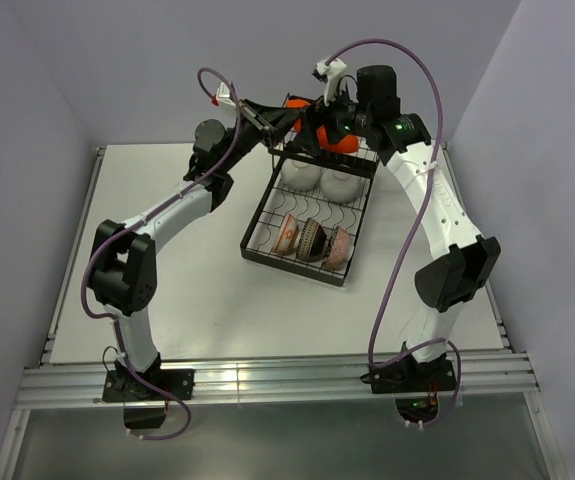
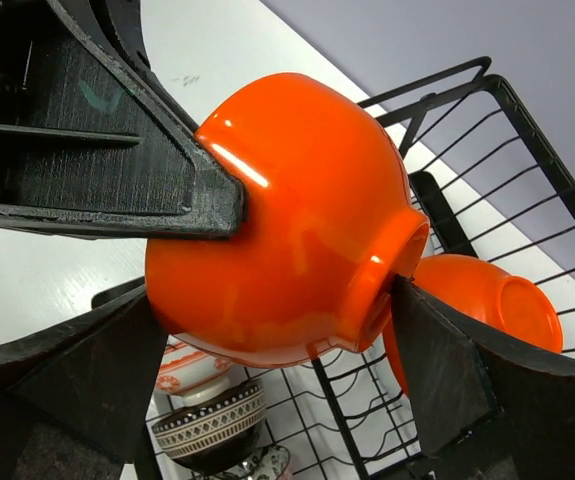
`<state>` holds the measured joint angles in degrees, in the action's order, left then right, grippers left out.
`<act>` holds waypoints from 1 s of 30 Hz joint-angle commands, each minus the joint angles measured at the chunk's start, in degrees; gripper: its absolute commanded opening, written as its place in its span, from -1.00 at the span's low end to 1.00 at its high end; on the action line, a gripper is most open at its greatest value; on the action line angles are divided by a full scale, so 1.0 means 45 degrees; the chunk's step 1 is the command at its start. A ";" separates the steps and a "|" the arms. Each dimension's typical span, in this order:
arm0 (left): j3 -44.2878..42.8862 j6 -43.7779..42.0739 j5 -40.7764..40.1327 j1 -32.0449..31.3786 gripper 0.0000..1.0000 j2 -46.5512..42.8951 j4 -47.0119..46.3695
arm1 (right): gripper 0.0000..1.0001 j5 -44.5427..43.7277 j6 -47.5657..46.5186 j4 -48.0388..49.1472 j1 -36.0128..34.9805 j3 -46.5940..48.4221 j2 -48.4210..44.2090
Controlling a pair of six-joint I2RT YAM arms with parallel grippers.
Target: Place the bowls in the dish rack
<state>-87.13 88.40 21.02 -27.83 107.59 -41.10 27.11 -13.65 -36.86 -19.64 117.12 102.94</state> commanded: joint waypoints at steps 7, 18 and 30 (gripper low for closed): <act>-0.0325 0.0297 0.0057 -0.0104 -0.99 -0.0823 -0.0535 | 0.28 -0.0283 -0.0404 0.0964 -0.0089 0.0283 -0.0062; -0.0305 0.0082 -0.0119 -0.0045 -0.66 -0.0686 0.0012 | -1.00 -0.0770 -0.1575 0.0907 -0.0070 0.0008 -0.0238; -0.0208 -0.0035 -0.0197 0.0228 -0.03 -0.0745 0.0325 | -1.00 -0.1240 -0.2318 0.0886 -0.0089 0.0008 -0.0218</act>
<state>-87.13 88.23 19.64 -27.27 107.59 -38.28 22.85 -22.59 -36.18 -20.01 116.66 103.44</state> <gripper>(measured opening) 0.475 0.754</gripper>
